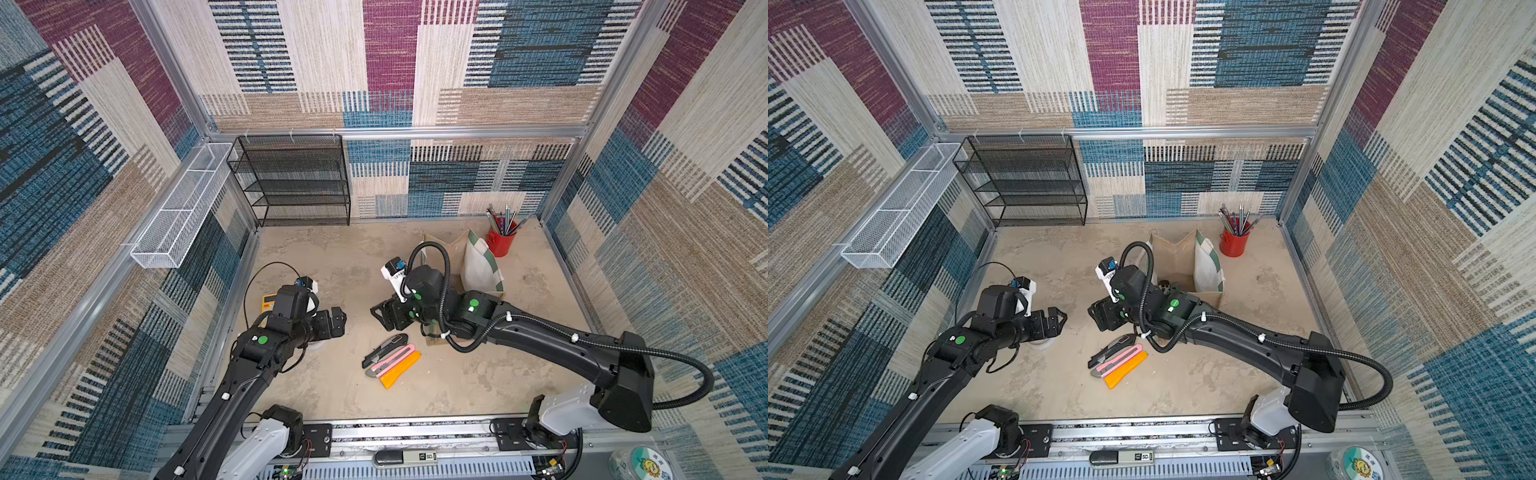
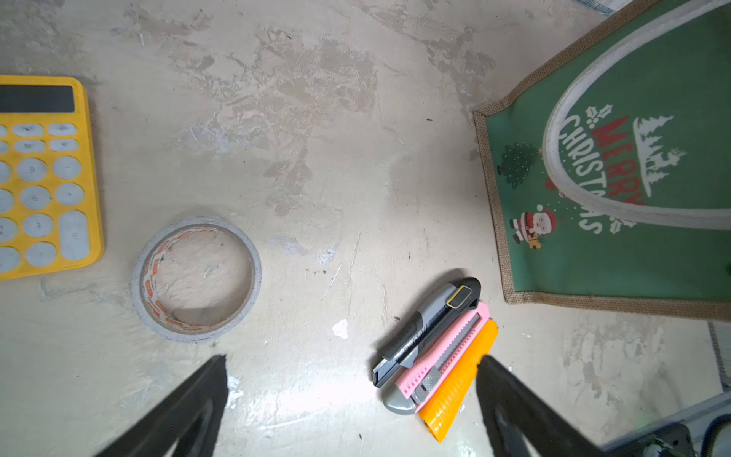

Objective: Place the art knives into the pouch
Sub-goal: Pick up the utility knife at the center of the board.

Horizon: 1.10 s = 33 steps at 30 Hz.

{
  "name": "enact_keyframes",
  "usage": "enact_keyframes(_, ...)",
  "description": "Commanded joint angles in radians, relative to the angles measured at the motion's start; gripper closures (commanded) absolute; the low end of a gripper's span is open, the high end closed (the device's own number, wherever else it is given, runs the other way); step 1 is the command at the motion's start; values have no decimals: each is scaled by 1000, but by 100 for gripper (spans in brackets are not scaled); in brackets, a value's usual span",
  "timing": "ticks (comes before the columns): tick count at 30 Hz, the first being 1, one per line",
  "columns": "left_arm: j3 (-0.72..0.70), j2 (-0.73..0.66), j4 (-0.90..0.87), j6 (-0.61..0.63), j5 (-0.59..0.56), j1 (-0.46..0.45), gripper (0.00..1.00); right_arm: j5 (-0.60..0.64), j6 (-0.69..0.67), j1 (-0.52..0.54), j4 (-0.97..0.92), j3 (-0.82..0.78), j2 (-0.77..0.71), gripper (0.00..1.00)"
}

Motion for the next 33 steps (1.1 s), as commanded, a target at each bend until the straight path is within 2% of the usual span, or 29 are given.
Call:
enact_keyframes(1, -11, -6, 29, -25, 63, 7, 1, -8, 37, 0, 38, -23, 21, 24)
enact_keyframes(5, -27, -22, 35, -36, 64, 16, 1, -24, 48, 0, 36, -56, 71, 25)
enact_keyframes(9, -38, -29, 37, -38, 63, 22, 1, -39, 68, 0, 44, -91, 123, 32)
enact_keyframes(15, -33, -27, 32, -30, 55, 26, 1, -81, 88, 0, 74, -148, 181, 34)
enact_keyframes(18, -33, -24, 33, -30, 52, 27, 1, -113, 95, 0, 92, -175, 204, 39)
enact_keyframes(30, -35, -23, 36, -24, 49, 27, 1, -137, 131, 0, 121, -206, 263, 43)
enact_keyframes(33, -35, -25, 31, -19, 46, 28, 1, -107, 142, -1, 105, -193, 277, 43)
